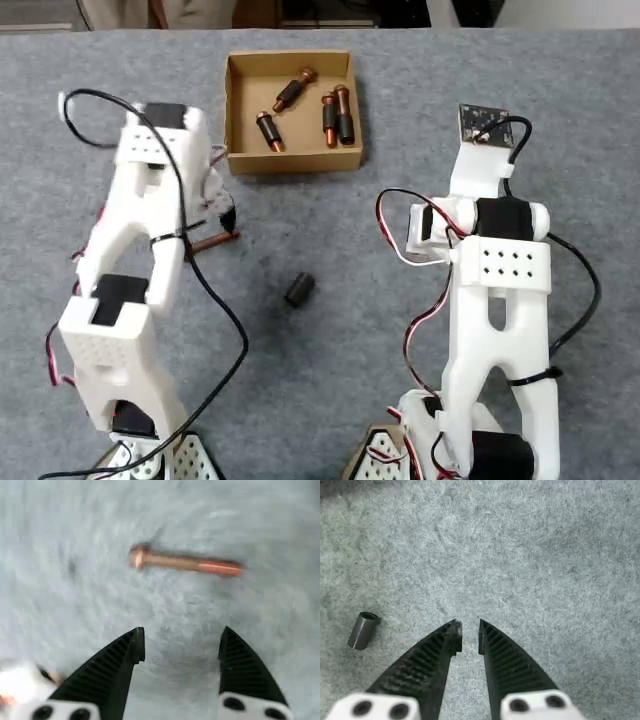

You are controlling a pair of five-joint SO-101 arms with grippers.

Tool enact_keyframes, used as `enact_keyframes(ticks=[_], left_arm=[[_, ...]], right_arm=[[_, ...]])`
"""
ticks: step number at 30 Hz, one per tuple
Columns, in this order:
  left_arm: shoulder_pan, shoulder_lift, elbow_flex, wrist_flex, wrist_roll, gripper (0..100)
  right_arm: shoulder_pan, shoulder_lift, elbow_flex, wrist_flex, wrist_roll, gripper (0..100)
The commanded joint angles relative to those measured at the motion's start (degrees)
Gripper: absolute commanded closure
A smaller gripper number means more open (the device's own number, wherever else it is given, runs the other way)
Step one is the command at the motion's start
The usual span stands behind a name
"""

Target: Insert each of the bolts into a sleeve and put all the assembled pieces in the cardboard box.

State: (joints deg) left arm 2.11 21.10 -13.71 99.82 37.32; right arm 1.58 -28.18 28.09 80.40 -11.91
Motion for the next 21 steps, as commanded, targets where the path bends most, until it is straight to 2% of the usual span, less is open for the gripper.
enact_keyframes(ticks=[1,5,13,17,21], left_arm=[[0.62,2.42,0.62,0.79,11.25,75],[-0.53,5.67,-2.20,0.79,14.51,75],[-3.96,10.33,-8.18,0.44,14.77,75],[-4.40,10.42,-10.11,0.53,19.87,75],[-4.48,12.00,-10.37,-0.35,20.84,75]], right_arm=[[1.01,-1.45,-0.13,-0.70,0.09,92.4],[1.01,-1.45,1.54,-1.05,0.09,92.4],[0.84,-1.63,3.30,-1.05,0.09,92.4],[0.84,-1.80,2.95,-1.05,0.00,92.4],[0.75,-1.80,2.95,-1.05,0.00,92.4]])
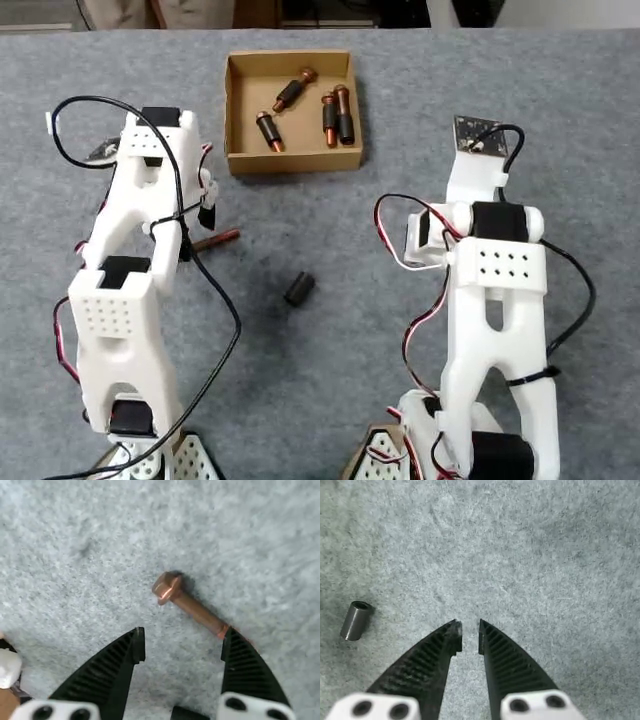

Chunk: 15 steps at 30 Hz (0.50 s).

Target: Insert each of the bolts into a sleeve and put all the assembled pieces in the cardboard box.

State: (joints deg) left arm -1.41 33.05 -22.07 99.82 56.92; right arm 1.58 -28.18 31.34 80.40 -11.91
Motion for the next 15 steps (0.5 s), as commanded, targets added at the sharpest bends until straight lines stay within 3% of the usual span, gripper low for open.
enact_keyframes(ticks=[1,15], left_arm=[[-1.14,0.84,-1.58,-1.49,1.23,75],[-3.87,6.90,-1.76,-6.24,2.90,75]], right_arm=[[0.75,-1.80,-0.31,-1.05,0.00,92.4],[0.75,-1.80,-0.31,-1.05,0.00,92.4]])
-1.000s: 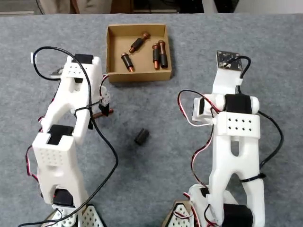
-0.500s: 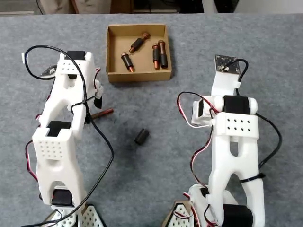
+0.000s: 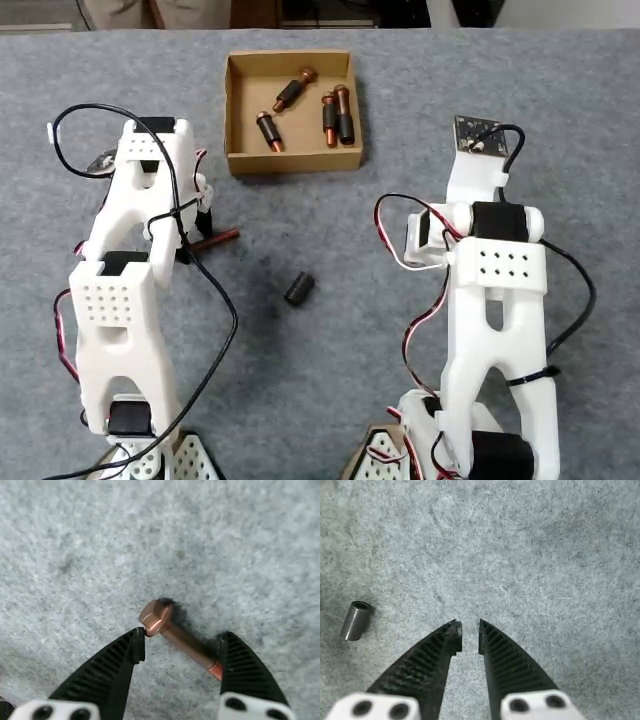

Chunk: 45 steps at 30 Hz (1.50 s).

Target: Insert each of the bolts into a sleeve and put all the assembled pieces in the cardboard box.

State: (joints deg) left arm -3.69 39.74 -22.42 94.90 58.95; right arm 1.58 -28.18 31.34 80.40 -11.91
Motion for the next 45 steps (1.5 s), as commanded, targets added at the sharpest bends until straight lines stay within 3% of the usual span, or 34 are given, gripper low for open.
enact_keyframes(ticks=[1,3,7,12,17,23,26,31,37,45], left_arm=[[-1.49,0.31,-0.97,-2.37,0.62,76],[-1.85,0.31,-0.70,-3.69,0.44,80],[-1.93,0.31,-1.32,-3.96,-2.64,99],[-1.85,-0.31,-1.49,-3.52,-5.63,98],[-1.93,-0.22,-7.30,-0.79,-22.33,98],[-3.08,0.22,-17.05,0.88,-51.96,98],[-2.64,0.22,-18.46,0.88,-63.91,98],[-1.76,-0.04,-18.37,5.63,-85.71,98],[-2.64,0.22,-16.35,5.89,-96.00,98],[0.00,0.22,-9.58,-1.05,-99.60,98]], right_arm=[[0.75,-1.80,-0.31,-1.05,0.00,92.4],[0.75,-1.80,-0.31,-1.05,0.00,92.4],[0.75,-1.80,-0.31,-1.05,0.00,92.4],[0.75,-1.80,-0.40,-1.05,0.00,92.4],[0.75,-1.80,-0.40,-1.05,0.00,92.4],[-0.75,-1.80,-2.07,-0.70,-0.35,92.3],[-6.11,-1.80,-2.33,-0.70,-1.93,92.3],[-17.27,-1.10,-3.12,-3.60,-11.60,92.2],[-28.53,2.59,-3.21,-9.05,-19.25,92.1],[-29.93,17.45,-7.16,-14.07,-29.54,92.1]])
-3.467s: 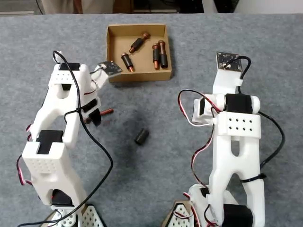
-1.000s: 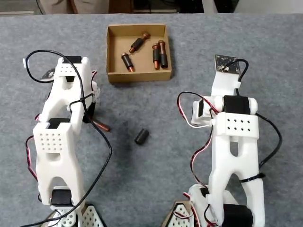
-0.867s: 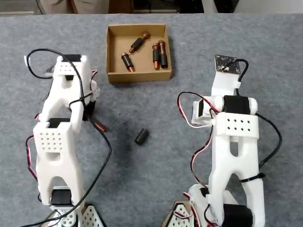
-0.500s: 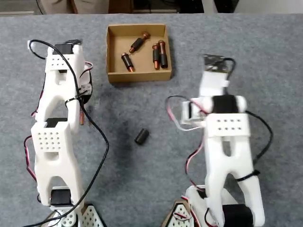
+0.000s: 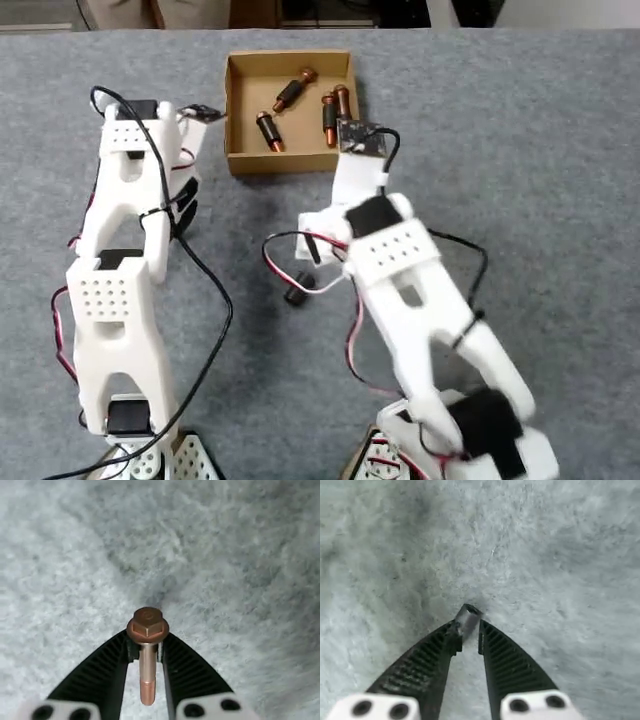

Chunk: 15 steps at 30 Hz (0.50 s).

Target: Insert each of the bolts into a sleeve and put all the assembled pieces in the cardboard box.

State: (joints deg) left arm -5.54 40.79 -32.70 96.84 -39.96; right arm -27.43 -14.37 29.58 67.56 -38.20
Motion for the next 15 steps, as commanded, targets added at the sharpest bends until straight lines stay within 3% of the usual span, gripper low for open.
enact_keyframes(ticks=[1,8,15], left_arm=[[2.29,-0.84,1.49,-4.31,-0.70,98],[4.22,-0.84,3.52,-6.77,-0.70,98],[1.41,-1.45,1.76,-3.78,-1.41,98]], right_arm=[[-1.10,5.23,-6.99,-1.05,-3.78,92.1],[-0.48,14.64,-15.60,6.07,-4.13,92.1],[-2.51,18.15,-18.42,8.79,-7.21,92.1]])
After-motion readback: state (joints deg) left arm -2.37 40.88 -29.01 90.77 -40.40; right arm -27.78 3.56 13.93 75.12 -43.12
